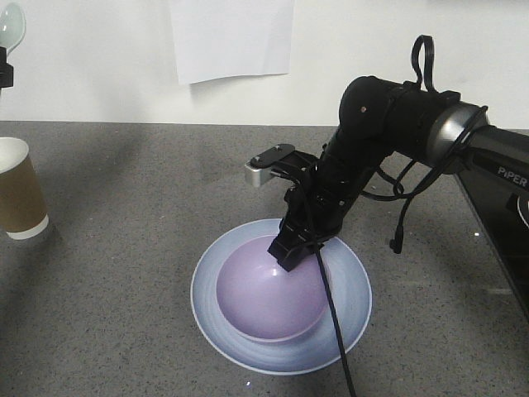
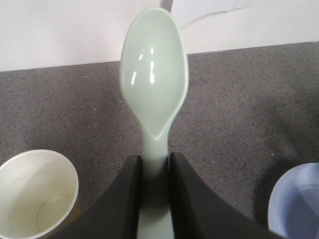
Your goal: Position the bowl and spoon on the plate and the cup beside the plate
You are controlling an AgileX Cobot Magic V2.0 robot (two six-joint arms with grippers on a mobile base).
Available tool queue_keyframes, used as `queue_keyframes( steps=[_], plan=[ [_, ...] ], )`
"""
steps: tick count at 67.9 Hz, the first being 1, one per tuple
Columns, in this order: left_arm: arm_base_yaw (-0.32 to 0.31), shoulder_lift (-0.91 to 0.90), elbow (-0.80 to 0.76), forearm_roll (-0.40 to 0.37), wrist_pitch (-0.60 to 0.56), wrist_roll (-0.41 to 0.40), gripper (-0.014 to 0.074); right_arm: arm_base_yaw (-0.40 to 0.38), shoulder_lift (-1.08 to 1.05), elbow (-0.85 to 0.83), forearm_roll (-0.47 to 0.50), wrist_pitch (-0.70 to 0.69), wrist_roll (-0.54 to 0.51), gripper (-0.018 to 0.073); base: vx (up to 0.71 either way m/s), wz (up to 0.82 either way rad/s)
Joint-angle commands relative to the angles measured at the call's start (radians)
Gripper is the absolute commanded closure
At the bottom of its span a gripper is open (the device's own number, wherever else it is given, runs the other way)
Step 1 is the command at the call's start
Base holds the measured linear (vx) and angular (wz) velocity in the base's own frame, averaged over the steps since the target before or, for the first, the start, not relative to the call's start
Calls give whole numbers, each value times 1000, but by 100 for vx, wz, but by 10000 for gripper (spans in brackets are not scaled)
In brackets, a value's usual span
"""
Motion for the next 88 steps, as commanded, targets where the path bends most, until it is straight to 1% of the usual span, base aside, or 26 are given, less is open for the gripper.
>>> queue_keyframes(
  steps=[1,12,20,28,36,44,55,63,68,72,77,81,83,88],
  plan=[
    [1,-29,-23,-34,-55,0,603,-4,-50,-24,21,60,-16,395,0,0],
    [1,-29,-23,-34,-58,0,603,-4,-50,-24,8,50,-16,279,0,0],
    [1,-29,-23,-34,-58,0,603,-5,-52,-37,-6,44,-15,220,0,0],
    [1,-29,-23,-34,-58,0,603,-5,-52,-96,-29,62,10,198,0,0],
    [1,-29,-23,-34,-58,0,603,-5,-62,-171,-44,62,32,198,0,0],
    [1,-29,-23,-34,-58,0,603,-5,-85,-276,-129,62,51,198,0,0],
    [1,-29,-23,-34,-58,0,603,-5,-161,-444,-280,62,138,202,0,0],
    [1,-29,-23,-40,-51,0,603,-5,-254,-541,-360,48,160,238,0,0],
    [1,-29,-23,-66,-45,1,603,-5,-341,-573,-383,36,164,298,0,0],
    [1,-29,-23,-104,-42,13,603,-5,-415,-571,-384,17,165,370,0,0],
    [-1,-29,-23,-168,-29,68,603,-5,-518,-570,-383,12,177,468,0,0],
    [-4,-29,-23,-242,-9,129,603,-5,-602,-570,-377,21,190,567,0,0],
    [-11,-29,-23,-268,0,161,603,-5,-650,-570,-376,31,197,576,0,0],
    [-23,-29,-23,-337,28,209,603,-5,-748,-568,-364,61,220,570,0,0]
  ],
)
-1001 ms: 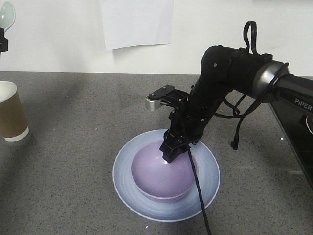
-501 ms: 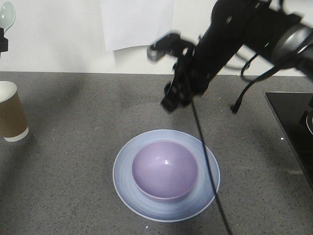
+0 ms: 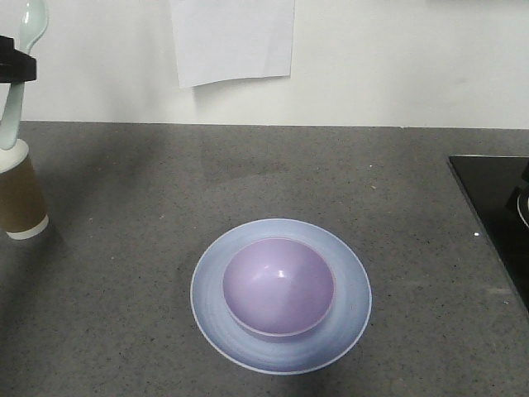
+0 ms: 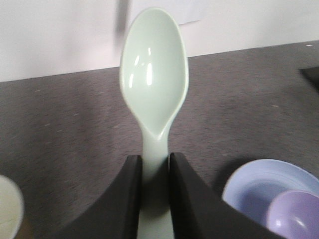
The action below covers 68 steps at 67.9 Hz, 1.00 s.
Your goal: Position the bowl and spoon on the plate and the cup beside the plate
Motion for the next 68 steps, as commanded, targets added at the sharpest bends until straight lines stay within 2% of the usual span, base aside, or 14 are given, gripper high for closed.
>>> queue_keyframes(
  steps=[1,9,16,22,27,31,39,44,49,59,68],
  plan=[
    [-22,-29,-23,-147,-9,83,603,-5,-131,-13,15,13,34,569,0,0],
    [-66,-29,-23,-204,23,140,603,-5,-334,137,25,-1,61,566,0,0],
    [-114,-29,-23,-202,34,146,603,-5,-561,398,9,-37,121,565,0,0],
    [-169,-29,-23,-201,41,178,603,-5,-770,655,-26,-129,172,565,0,0],
    [-214,-28,-23,-200,44,195,603,-5,-953,876,-79,-246,250,565,0,0],
    [-251,-27,-23,-200,44,203,603,-5,-1110,1059,-132,-321,357,565,0,0],
    [-311,-27,-23,-189,44,204,603,-4,-1315,1294,-166,-373,507,565,0,0],
    [-343,-23,-23,-189,39,204,603,-4,-1341,1365,-146,-352,541,565,0,0],
    [-374,-23,-23,-172,48,201,603,-5,-1296,1379,-115,-352,520,565,0,0],
    [-428,-9,-23,-150,56,199,603,-5,-1196,1380,-64,-488,458,565,0,0],
    [-464,-8,-24,-75,57,165,604,-5,-1146,1380,-50,-555,451,565,0,0]
  ],
)
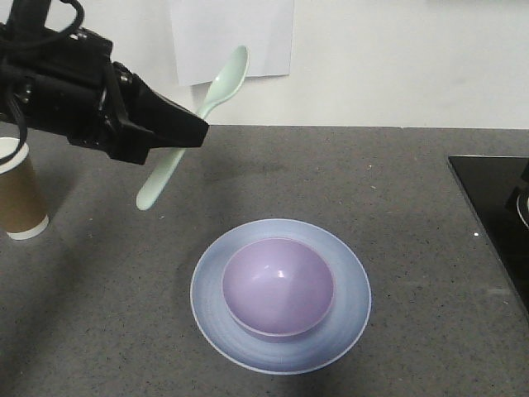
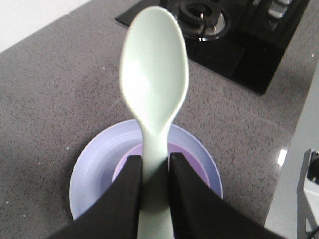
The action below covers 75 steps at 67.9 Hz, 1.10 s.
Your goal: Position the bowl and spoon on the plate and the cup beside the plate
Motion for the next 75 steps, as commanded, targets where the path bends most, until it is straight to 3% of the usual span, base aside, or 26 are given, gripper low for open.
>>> queue_keyframes(
  steps=[1,9,24,37,49,75],
  plan=[
    [-22,-23,-24,10,-35,-33,604,-5,51,-17,3,-115,-16,565,0,0],
    [-40,-23,-24,69,-21,-55,604,-5,60,-15,-8,-112,-16,565,0,0],
    [-101,0,-24,71,3,-80,604,-5,60,-15,-7,-76,-12,565,0,0],
    [-158,31,-25,142,0,-112,604,-5,60,-15,-7,-38,-12,565,0,0],
    [-158,53,-25,228,26,-179,604,-5,60,-15,-7,-8,-12,565,0,0],
    [-158,153,-25,225,96,-228,604,-5,60,-15,-5,2,-12,565,0,0]
  ],
)
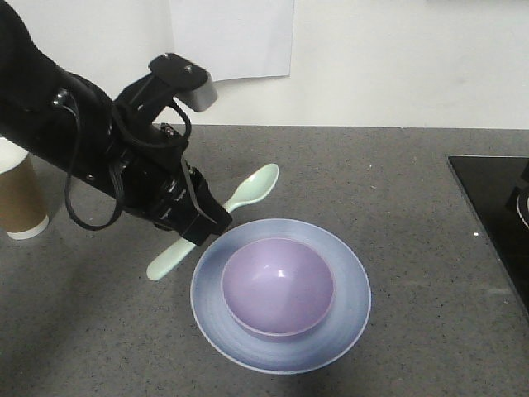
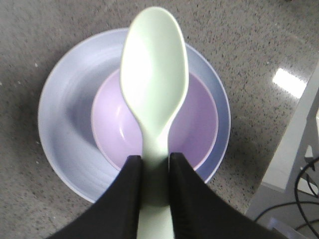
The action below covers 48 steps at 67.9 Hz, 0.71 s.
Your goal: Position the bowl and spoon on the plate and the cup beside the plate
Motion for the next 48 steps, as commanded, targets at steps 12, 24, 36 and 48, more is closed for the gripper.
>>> queue_keyframes(
  steps=[12,24,36,48],
  plan=[
    [-8,80,-25,-67,6,-35,604,-5,26,-20,-7,-43,-2,565,0,0],
    [-8,144,-25,-93,-8,-34,604,-5,26,-20,-10,0,-3,565,0,0],
    [-35,194,-25,-109,-14,-34,604,-5,26,-20,-22,19,-3,565,0,0],
    [-66,206,-25,-108,-18,-33,604,-5,26,-20,-47,20,-3,565,0,0]
  ],
)
